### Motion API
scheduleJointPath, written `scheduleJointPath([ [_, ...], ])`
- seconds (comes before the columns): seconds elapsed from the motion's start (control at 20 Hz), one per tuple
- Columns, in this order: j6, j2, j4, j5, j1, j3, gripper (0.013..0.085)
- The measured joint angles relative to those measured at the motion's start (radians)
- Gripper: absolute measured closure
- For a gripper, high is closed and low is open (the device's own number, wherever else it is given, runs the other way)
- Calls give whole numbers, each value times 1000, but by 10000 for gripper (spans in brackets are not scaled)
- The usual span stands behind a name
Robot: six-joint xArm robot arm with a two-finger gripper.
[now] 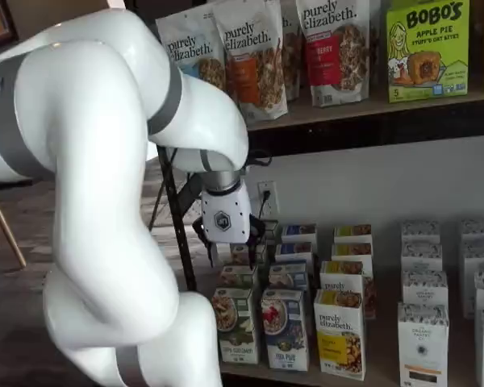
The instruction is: Pick up the blue and white box that is on the bottom shelf, the second box from the left
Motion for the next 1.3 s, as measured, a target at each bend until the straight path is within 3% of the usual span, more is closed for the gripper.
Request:
scheduleJointPath([
  [0.25, 30, 53, -11, -49, 26, 1, 130],
  [0.75, 24, 199, 15, -184, 51, -21, 130],
  [1.15, 85, 323, -53, -251, 61, -71, 130],
  [1.3, 77, 361, -51, -276, 55, -88, 130],
])
